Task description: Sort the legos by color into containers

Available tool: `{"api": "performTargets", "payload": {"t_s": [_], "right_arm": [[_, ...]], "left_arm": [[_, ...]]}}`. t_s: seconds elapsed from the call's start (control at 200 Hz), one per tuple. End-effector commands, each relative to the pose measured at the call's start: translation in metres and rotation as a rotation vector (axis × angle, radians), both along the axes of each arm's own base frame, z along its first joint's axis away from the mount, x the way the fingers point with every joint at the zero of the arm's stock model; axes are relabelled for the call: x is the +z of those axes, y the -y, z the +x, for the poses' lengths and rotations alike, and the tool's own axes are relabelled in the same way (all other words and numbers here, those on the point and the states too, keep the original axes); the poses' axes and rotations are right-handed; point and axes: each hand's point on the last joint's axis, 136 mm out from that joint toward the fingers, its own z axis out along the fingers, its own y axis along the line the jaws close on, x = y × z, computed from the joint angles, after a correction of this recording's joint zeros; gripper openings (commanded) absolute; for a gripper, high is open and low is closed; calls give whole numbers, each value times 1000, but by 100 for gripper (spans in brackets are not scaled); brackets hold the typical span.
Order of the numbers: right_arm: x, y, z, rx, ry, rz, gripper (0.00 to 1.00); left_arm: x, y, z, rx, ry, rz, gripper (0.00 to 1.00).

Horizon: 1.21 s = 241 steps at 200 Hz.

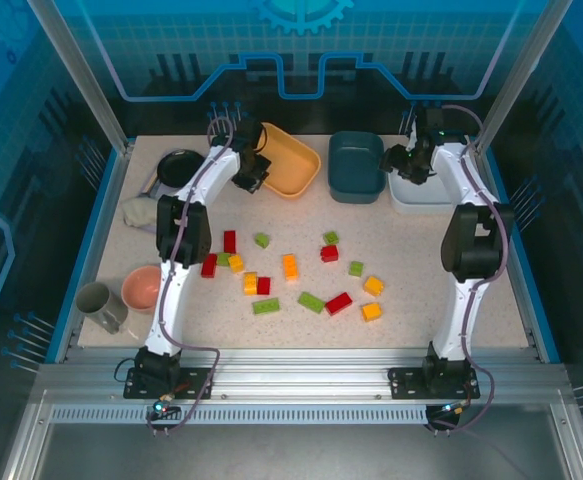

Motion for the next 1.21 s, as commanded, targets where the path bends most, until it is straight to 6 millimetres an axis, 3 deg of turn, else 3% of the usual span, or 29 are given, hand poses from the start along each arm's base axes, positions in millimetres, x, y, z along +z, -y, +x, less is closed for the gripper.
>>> {"api": "performTargets", "payload": {"t_s": [0.0,0.12,0.315,0.455,0.585,0.595,0.615,0.825,1.005,1.2], "right_arm": [[-3,0,6,10,-23,19,63],[-4,-13,10,41,-22,16,59],[-9,-56,15,124,-22,6,57],[-17,-69,15,128,-48,-20,55],[-8,-84,18,153,-27,-17,54],[-20,-86,19,158,-48,-18,54],[-22,-90,19,166,-53,-15,54],[-43,-130,27,200,-75,21,53],[-54,-136,38,167,-87,39,44],[-66,-146,38,189,-104,62,41]], "left_arm": [[23,-9,-34,-268,-42,78,0],[24,-18,-46,-415,-60,162,0],[23,-29,-52,-587,-68,263,0],[18,-45,-53,-622,-96,339,0],[13,-52,-47,-660,-88,379,0],[13,-52,-47,-663,-88,383,0],[12,-54,-46,-664,-90,394,0],[9,-64,-41,-665,-99,431,16],[18,-64,-40,-639,-80,435,40],[47,-50,-36,-598,6,415,45]]}}
